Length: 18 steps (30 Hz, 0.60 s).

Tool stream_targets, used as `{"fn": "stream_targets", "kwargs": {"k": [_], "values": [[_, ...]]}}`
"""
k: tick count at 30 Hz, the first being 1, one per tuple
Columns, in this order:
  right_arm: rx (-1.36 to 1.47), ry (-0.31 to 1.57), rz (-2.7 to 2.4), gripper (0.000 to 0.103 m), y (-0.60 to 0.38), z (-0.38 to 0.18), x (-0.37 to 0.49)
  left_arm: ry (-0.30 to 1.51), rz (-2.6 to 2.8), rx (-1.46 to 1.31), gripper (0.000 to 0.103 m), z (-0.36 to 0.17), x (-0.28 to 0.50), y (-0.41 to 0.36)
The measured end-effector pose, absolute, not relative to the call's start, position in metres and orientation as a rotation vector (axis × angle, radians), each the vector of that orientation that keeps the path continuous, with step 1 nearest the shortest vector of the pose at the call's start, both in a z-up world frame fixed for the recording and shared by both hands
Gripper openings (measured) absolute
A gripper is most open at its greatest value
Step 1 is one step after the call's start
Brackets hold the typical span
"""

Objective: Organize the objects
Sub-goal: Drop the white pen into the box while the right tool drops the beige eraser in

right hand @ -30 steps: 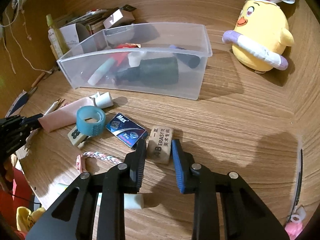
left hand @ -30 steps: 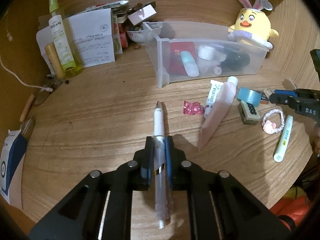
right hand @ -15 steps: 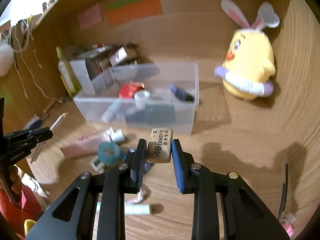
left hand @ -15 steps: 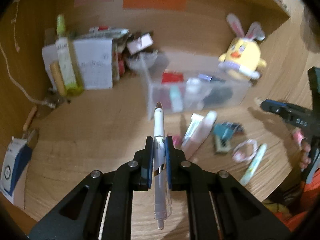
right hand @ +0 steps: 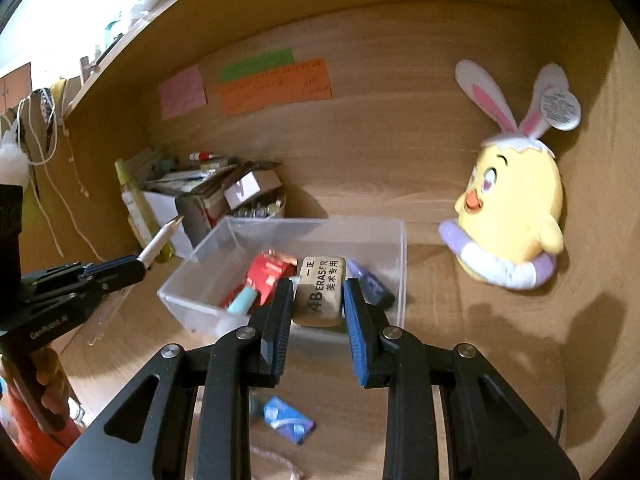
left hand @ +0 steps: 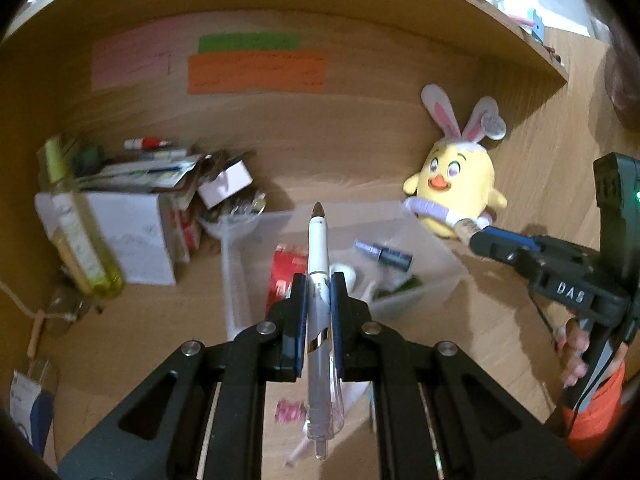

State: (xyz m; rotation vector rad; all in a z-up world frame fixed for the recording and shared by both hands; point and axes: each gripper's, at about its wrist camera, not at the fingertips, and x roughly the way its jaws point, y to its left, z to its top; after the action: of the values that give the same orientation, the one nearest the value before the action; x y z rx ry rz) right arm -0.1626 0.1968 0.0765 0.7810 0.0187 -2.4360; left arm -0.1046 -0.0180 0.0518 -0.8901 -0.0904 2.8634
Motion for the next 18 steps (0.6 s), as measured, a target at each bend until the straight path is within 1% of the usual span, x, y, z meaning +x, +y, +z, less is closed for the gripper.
{"fn": "stream_targets", "kwargs": {"k": [9,13,18], "values": [[0.803,0.040,-2.433,0.023,0.170,0.083,-0.204,-0.073,2.841,-0.937,0.010,0.056,-0.162,-0.010],[0.881,0.069,-2.419,0.023,0.158,0.067,-0.227,-0.060,2.796,-0.993,0.010,0.047,-0.186,-0.004],[1.010,0.093,-2.380,0.023,0.148,0.036,-0.252,0.004,2.762,-1.085,0.010,0.025,-0.214,0.008]]}}
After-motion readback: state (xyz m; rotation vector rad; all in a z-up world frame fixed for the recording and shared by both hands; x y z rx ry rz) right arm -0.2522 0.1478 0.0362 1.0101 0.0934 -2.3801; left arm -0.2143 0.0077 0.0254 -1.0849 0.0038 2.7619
